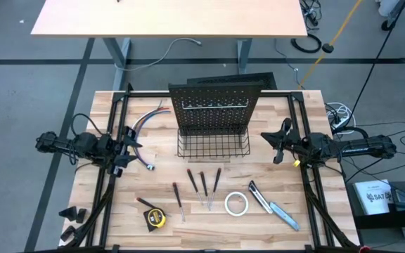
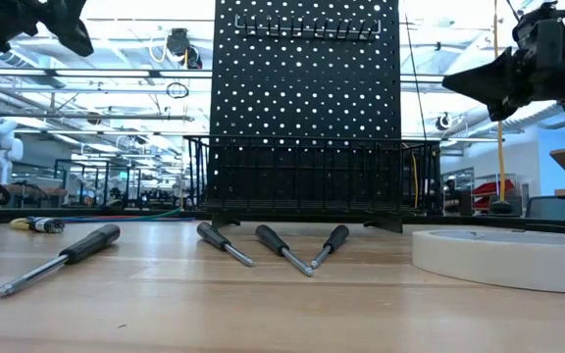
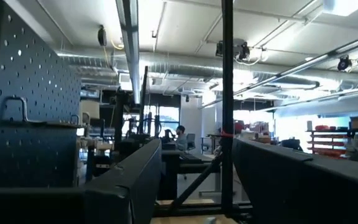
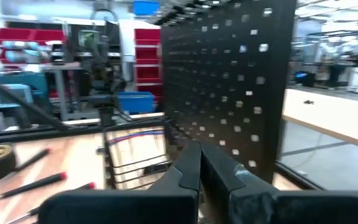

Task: Hang tools onto peg board
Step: Put the black cutter into the wire basket on the pegboard

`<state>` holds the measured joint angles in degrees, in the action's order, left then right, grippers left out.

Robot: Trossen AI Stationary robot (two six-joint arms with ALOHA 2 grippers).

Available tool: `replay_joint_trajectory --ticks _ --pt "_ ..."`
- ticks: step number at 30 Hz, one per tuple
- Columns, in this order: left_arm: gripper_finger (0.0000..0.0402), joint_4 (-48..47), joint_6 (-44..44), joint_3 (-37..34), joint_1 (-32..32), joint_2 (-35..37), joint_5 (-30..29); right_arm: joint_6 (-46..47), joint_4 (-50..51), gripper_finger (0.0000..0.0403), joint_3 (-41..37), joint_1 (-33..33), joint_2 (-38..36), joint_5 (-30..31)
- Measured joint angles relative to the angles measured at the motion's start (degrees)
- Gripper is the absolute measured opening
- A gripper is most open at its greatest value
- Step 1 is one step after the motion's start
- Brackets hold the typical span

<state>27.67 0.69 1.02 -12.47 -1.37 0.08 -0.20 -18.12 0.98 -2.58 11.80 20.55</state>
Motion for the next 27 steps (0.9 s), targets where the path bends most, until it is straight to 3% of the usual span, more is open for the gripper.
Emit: replay_joint_trajectory --ticks 8,16,24,27 --pt "0.0203 -2.4 4.4 0.0 0.0 0.0 -1.6 1.6 0.2 0.0068 2.3 -0.1 0.3 -0.1" --pt "0.0203 -8.0 13.9 0.7 0.0 -2.4 -8.0 4.0 6.5 0.0110 9.5 -0.1 4.9 0.2" --pt "0.0169 -19.9 15.5 11.7 0.0 -10.9 -8.4 8.1 16.0 0.0110 20.0 -0.2 15.3 0.0" --pt "0.0147 -22.8 14.7 16.2 0.0 -15.7 -8.3 11.1 20.3 0.0110 24.2 -0.2 19.9 -3.4"
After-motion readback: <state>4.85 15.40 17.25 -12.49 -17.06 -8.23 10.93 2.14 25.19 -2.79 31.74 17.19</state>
